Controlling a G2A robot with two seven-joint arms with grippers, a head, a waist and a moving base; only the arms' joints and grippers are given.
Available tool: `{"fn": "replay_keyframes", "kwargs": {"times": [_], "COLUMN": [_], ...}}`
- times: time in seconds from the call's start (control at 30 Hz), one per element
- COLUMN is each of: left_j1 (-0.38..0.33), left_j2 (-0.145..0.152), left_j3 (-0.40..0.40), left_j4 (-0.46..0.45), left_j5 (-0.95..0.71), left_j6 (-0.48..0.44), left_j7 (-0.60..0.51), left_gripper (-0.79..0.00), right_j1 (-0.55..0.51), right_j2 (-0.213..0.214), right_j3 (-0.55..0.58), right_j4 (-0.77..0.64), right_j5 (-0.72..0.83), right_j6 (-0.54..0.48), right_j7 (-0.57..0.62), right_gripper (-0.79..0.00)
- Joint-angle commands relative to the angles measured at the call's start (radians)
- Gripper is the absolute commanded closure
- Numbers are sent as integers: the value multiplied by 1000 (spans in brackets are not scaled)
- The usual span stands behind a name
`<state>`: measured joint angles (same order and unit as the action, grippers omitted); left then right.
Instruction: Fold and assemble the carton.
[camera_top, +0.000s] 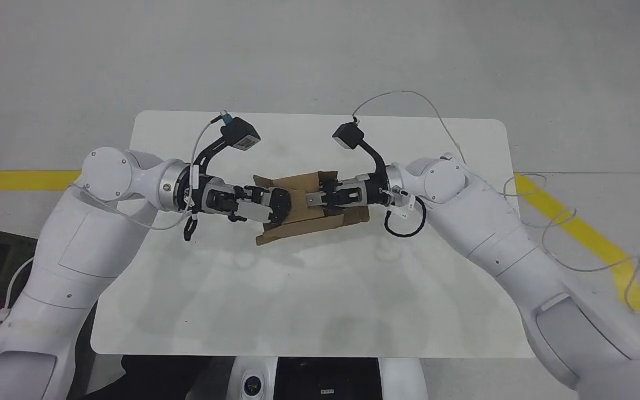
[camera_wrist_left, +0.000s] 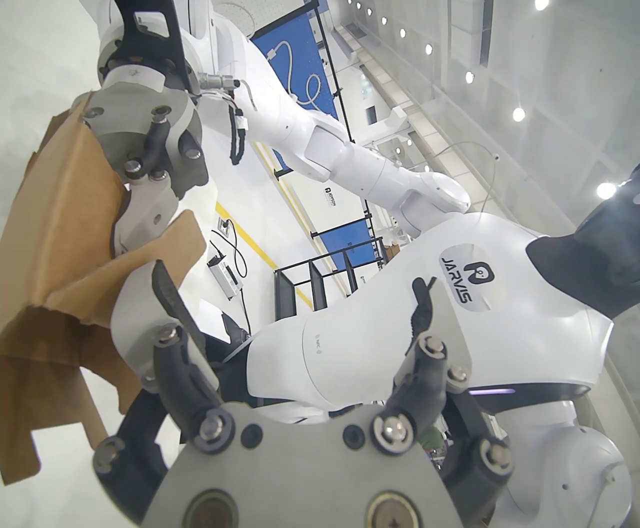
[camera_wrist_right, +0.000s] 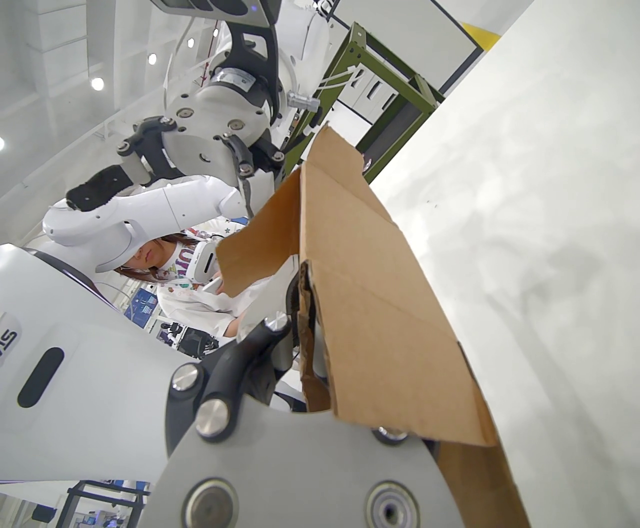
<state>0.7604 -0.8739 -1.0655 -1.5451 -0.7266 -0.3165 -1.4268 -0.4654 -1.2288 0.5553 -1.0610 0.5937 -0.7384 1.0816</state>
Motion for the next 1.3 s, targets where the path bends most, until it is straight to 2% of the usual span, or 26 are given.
{"fn": "replay_keyframes", "kwargs": {"times": [0.0, 0.47, 0.73, 1.03, 1.27], "left_j1": [0, 12, 27, 28, 16], "left_j2": [-2, -5, 0, -3, -6], "left_j3": [2, -24, -73, -73, -78], "left_j4": [0, -32, -23, 51, 65], "left_j5": [20, 64, 48, 143, 165], "left_j6": [-5, -8, -6, -24, -37], "left_j7": [12, 32, 35, 88, 105], "left_gripper": [-785, -785, -785, -785, -785], "right_j1": [0, -18, -48, -93, -103], "right_j2": [-4, -19, 3, 30, 26], "right_j3": [3, 34, 98, 141, 120], "right_j4": [3, 23, 33, -46, -88], "right_j5": [-3, -25, -33, -51, -48], "right_j6": [0, -5, -15, 25, 55], "right_j7": [0, -5, -15, 25, 55], "right_gripper": [0, 0, 0, 0, 0]}}
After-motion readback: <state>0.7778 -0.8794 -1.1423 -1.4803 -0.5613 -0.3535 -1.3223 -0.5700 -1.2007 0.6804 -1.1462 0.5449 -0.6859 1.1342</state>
